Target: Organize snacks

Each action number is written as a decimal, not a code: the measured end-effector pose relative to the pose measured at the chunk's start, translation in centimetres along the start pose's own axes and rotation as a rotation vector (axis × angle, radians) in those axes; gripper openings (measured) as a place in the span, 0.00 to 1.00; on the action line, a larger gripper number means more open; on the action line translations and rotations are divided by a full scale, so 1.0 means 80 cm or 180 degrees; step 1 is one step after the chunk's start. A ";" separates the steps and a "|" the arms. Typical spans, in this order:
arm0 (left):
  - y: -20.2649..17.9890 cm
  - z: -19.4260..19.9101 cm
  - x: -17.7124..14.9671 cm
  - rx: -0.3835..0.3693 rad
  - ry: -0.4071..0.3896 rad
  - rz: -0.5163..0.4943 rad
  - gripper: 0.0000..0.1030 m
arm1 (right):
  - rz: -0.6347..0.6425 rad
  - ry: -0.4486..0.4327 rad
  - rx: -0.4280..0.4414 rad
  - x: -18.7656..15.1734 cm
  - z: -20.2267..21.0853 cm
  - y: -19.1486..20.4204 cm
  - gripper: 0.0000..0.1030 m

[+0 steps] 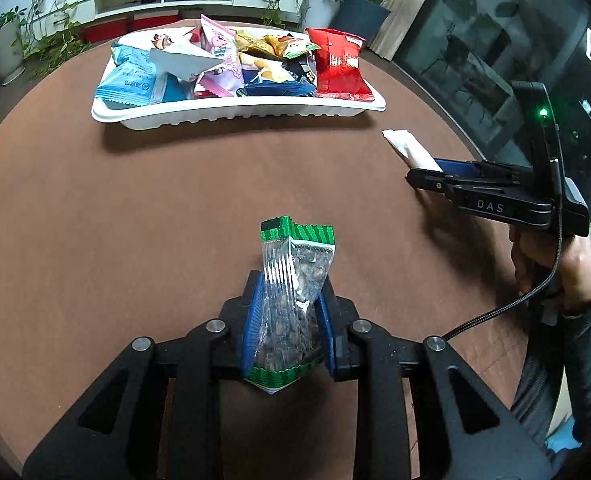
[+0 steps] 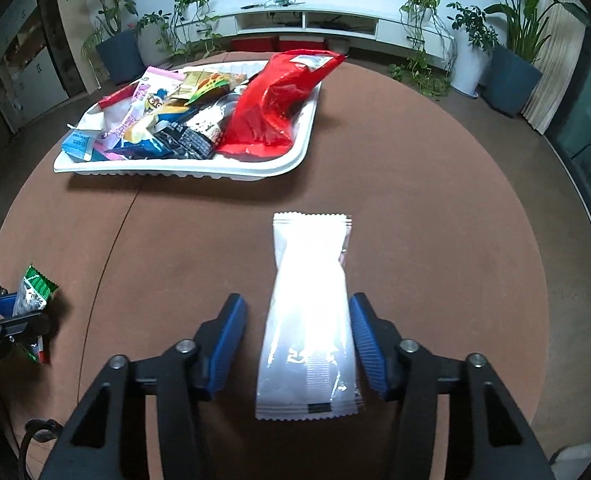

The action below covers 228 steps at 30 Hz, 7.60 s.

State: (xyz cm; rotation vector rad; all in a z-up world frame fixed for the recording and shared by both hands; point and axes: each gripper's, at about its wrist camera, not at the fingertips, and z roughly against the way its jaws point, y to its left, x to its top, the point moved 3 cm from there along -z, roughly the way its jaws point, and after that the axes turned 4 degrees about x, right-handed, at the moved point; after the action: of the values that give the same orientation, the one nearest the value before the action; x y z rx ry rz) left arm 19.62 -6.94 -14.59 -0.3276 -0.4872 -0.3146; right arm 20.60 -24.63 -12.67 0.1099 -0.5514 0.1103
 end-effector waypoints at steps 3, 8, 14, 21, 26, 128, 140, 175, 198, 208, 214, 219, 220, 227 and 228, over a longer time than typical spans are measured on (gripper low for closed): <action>0.003 0.003 -0.003 -0.0022 -0.0015 0.0030 0.23 | -0.0037 0.0028 0.0011 -0.004 0.005 0.001 0.39; 0.001 -0.003 0.002 -0.0046 -0.0023 0.0048 0.23 | -0.0207 0.0044 0.0077 -0.008 0.010 -0.007 0.26; 0.006 0.001 0.002 -0.0068 -0.0056 0.0097 0.23 | -0.0459 0.0013 0.0330 -0.018 0.019 -0.012 0.21; 0.016 0.020 0.013 -0.0096 -0.0163 0.0175 0.23 | -0.0644 -0.0197 0.0694 -0.022 0.048 0.000 0.20; 0.036 0.048 0.043 -0.0059 -0.0334 0.0243 0.23 | -0.0676 -0.0332 0.0911 0.002 0.074 0.011 0.20; -0.081 0.204 -0.051 0.1717 -0.1389 0.0426 1.00 | -0.0375 -0.1949 0.0349 -0.051 0.277 0.085 1.00; -0.078 0.128 -0.091 0.1645 -0.0941 0.0473 1.00 | -0.0446 -0.1556 0.0118 -0.107 0.208 0.096 1.00; -0.060 0.106 -0.094 0.1537 -0.0809 0.0579 1.00 | -0.0328 -0.1230 0.0123 -0.133 0.174 0.125 1.00; -0.064 0.105 -0.095 0.1523 -0.0818 0.0573 1.00 | -0.0332 -0.1184 0.0115 -0.137 0.169 0.123 1.00; -0.063 0.105 -0.095 0.1524 -0.0821 0.0573 1.00 | -0.0325 -0.1146 0.0110 -0.143 0.167 0.122 1.00; -0.063 0.105 -0.095 0.1522 -0.0820 0.0575 1.00 | -0.0325 -0.1137 0.0110 -0.142 0.168 0.122 1.00; -0.064 0.105 -0.095 0.1527 -0.0818 0.0574 1.00 | -0.0326 -0.1134 0.0109 -0.142 0.168 0.122 1.00; -0.064 0.105 -0.095 0.1526 -0.0820 0.0573 1.00 | -0.0326 -0.1133 0.0109 -0.143 0.169 0.121 1.00; -0.064 0.105 -0.095 0.1523 -0.0816 0.0577 1.00 | -0.0327 -0.1124 0.0109 -0.144 0.168 0.121 1.00; -0.064 0.105 -0.096 0.1520 -0.0815 0.0577 1.00 | -0.0326 -0.1124 0.0109 -0.142 0.168 0.121 1.00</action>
State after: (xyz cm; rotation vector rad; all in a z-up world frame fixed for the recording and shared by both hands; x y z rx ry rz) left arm 7.93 -6.75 -10.23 0.0562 -0.7600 0.0266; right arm 2.71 -17.70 -6.55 0.1926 -0.8951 -0.0006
